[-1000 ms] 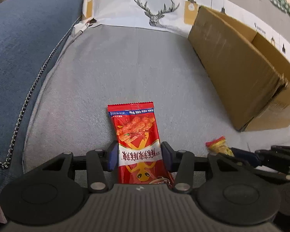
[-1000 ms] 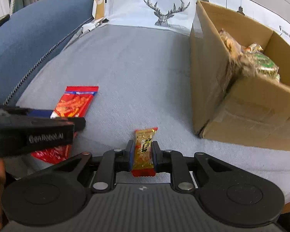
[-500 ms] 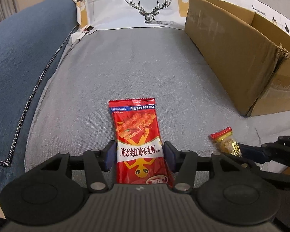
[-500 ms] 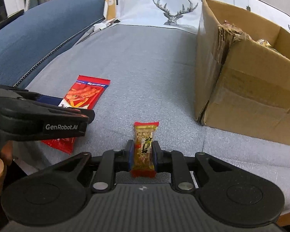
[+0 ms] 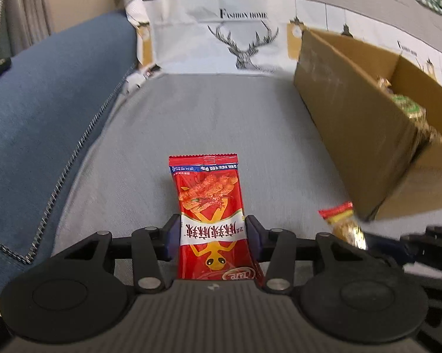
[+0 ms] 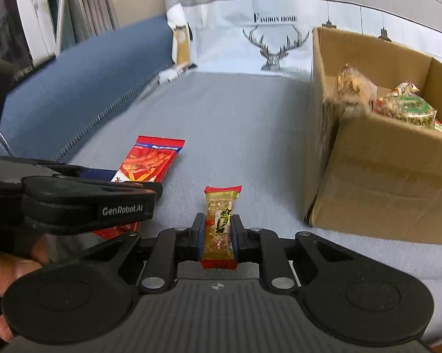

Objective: Organize snacks
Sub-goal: 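Lift the red spicy-strip bag with the left tool while the right tool carries the snack bar over the box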

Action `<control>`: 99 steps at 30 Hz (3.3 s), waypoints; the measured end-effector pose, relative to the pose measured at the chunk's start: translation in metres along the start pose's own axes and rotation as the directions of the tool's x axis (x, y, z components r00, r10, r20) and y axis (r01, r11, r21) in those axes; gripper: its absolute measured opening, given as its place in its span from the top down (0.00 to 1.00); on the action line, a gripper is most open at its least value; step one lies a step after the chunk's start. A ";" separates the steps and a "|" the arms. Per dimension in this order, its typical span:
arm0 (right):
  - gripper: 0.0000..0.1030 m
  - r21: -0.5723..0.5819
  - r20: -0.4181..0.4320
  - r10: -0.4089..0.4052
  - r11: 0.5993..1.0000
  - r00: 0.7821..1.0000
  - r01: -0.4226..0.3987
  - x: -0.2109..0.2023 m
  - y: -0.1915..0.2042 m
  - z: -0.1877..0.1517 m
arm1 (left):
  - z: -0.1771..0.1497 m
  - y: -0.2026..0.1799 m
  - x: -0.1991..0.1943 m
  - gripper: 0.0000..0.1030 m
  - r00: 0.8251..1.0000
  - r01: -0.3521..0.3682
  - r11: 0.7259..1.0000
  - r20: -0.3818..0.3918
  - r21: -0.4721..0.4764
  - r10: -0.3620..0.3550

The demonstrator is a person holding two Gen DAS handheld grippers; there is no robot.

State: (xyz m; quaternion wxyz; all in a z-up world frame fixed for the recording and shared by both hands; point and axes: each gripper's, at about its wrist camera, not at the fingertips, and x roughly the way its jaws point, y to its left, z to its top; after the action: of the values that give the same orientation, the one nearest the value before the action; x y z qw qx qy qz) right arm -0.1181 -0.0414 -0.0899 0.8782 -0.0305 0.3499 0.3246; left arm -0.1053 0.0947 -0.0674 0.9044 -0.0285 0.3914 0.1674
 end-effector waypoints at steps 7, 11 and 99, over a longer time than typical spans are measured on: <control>0.82 0.011 0.070 0.061 0.998 0.996 -0.062 -0.023 -0.005 0.008 | 0.031 -0.024 -0.018 0.50 0.999 -0.046 0.999 0.012 0.002 0.046; 0.82 -0.008 0.155 0.078 0.997 0.985 -0.077 -0.042 -0.009 0.013 | 0.056 -0.036 -0.030 0.50 0.997 -0.036 0.999 0.065 0.001 0.036; 0.82 0.353 0.448 -0.356 0.913 0.820 0.204 -0.100 -0.231 0.045 | 0.132 -0.167 -0.059 0.50 0.879 0.404 0.907 0.225 0.118 -0.420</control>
State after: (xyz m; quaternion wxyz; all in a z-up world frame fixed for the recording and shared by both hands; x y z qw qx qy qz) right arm -0.0090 -0.2655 -0.0324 0.9718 0.1319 0.1438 0.1324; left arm 0.0038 -0.0551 0.0534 0.9610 -0.0598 0.2671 -0.0397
